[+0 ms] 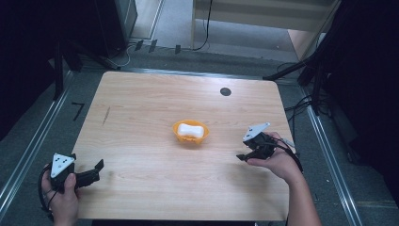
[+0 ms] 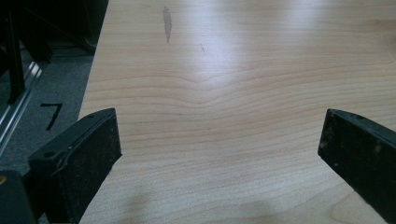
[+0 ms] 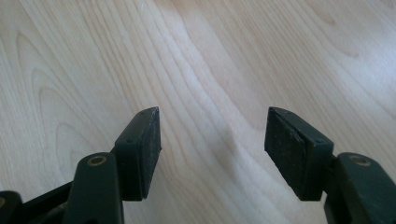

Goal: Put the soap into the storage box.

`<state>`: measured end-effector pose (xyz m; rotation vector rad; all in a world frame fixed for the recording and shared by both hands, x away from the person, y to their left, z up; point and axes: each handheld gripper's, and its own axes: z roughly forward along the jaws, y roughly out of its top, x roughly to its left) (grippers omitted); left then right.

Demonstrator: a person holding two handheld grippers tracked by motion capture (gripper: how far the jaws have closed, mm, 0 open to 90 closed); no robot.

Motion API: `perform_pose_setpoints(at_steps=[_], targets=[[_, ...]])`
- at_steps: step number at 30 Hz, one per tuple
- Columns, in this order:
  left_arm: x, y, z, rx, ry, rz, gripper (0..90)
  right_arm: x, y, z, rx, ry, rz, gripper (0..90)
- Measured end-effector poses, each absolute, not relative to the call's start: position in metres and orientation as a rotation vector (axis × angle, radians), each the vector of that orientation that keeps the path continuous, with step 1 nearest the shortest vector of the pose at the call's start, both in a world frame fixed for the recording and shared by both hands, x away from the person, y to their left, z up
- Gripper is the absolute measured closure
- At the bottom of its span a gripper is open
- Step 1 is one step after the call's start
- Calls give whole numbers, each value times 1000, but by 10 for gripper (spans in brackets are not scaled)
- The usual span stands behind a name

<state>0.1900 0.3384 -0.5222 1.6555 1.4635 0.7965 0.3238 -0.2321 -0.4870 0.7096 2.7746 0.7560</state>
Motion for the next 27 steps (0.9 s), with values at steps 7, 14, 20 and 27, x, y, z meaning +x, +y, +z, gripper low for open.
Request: perform_pose_setpoints(at_steps=[7, 14, 20, 27], targets=[[190, 338, -522, 1654, 1463, 798, 0, 307, -250, -495, 764, 2750, 783, 376], [190, 338, -522, 1654, 1463, 799, 0, 289, -263, -502, 802, 2713, 830, 370], [190, 338, -522, 1655, 1458, 801, 0, 275, -273, -508, 832, 2665, 895, 360], [190, 338, -522, 1654, 1461, 799, 0, 252, -286, -518, 913, 2526, 1050, 333]])
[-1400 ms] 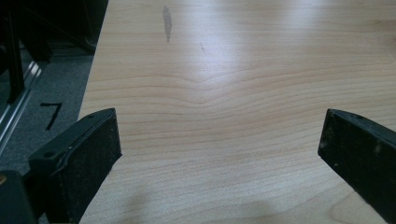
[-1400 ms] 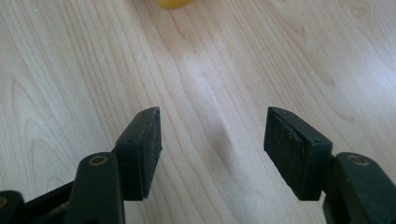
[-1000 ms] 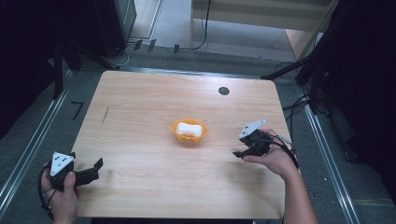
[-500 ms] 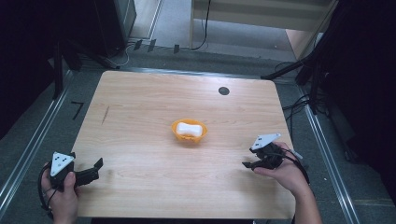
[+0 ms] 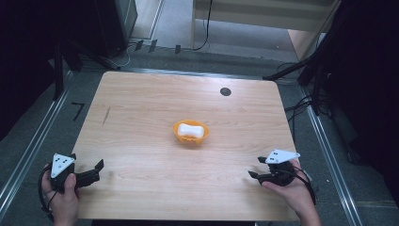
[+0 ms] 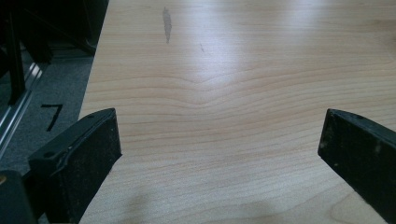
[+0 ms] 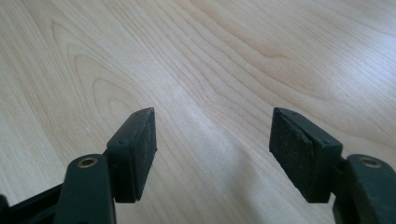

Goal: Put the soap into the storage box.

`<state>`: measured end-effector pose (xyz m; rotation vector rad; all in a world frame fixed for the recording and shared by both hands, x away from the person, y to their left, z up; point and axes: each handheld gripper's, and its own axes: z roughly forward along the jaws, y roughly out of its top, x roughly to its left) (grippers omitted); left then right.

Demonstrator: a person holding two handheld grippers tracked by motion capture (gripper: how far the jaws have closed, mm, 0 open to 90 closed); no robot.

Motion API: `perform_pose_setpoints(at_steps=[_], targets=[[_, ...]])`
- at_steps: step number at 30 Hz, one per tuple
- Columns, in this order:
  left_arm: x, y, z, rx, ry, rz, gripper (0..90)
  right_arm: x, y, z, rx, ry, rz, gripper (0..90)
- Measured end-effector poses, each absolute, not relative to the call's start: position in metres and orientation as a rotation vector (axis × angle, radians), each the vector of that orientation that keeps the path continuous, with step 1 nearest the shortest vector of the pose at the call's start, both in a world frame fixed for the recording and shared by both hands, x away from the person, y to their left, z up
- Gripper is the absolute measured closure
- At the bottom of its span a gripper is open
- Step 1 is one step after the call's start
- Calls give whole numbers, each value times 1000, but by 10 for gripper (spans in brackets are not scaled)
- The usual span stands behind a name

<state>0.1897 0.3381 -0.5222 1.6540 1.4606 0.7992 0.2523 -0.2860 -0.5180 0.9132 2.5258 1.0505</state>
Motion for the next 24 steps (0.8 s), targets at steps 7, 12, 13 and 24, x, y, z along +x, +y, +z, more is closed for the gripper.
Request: perform_pose_setpoints(at_steps=[7, 12, 13, 24], targets=[[190, 338, -522, 1655, 1462, 799, 0, 221, -306, -530, 1063, 2308, 1235, 314], [190, 338, -522, 1654, 1460, 800, 0, 208, -319, -535, 1170, 2187, 1298, 267], [190, 338, -522, 1655, 1461, 800, 0, 205, -322, -536, 1206, 2158, 1305, 236], [190, 338, -522, 1659, 1464, 796, 0, 187, -335, -548, 1298, 1989, 1389, 46]])
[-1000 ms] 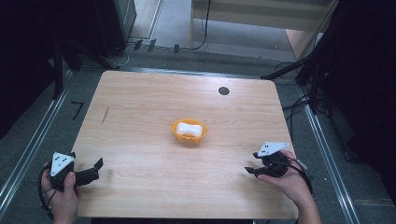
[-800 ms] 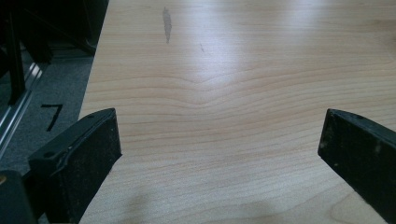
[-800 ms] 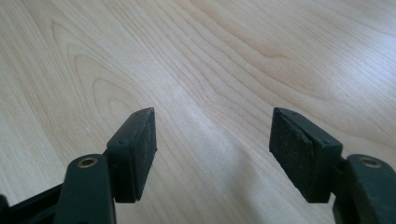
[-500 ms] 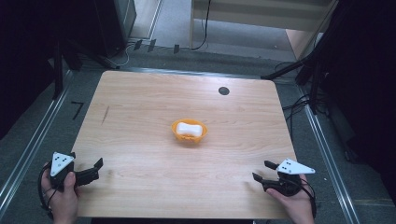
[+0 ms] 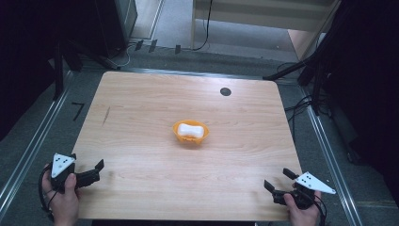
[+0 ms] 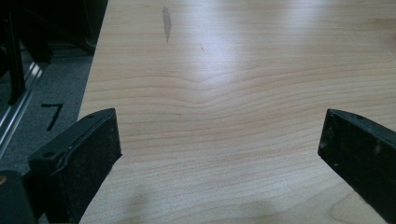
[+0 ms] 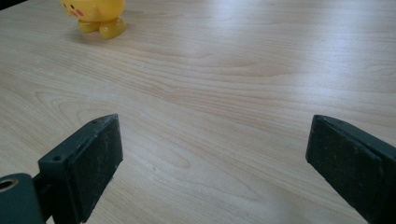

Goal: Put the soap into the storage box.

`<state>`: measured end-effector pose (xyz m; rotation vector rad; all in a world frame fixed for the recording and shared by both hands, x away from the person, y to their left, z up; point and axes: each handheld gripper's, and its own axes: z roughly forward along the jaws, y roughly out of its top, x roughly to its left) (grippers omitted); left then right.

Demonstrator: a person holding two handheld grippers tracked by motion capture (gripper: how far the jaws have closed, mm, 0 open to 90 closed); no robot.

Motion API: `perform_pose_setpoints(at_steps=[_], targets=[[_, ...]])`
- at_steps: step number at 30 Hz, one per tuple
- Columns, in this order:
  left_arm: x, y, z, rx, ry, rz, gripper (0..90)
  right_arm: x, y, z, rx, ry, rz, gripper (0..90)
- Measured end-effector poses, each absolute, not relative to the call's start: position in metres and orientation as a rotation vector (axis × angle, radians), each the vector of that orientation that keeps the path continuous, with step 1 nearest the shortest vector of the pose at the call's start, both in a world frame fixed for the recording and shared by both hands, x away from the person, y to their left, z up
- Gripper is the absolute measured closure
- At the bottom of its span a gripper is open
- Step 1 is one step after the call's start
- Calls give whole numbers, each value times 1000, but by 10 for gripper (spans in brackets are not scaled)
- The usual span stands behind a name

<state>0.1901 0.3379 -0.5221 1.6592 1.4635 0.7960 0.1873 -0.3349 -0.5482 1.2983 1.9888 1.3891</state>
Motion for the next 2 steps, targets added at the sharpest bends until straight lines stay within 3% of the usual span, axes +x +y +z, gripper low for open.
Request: perform_pose_setpoints(at_steps=[2], targets=[[190, 338, -522, 1659, 1468, 794, 0, 187, -334, -548, 1299, 1979, 1381, 43]])
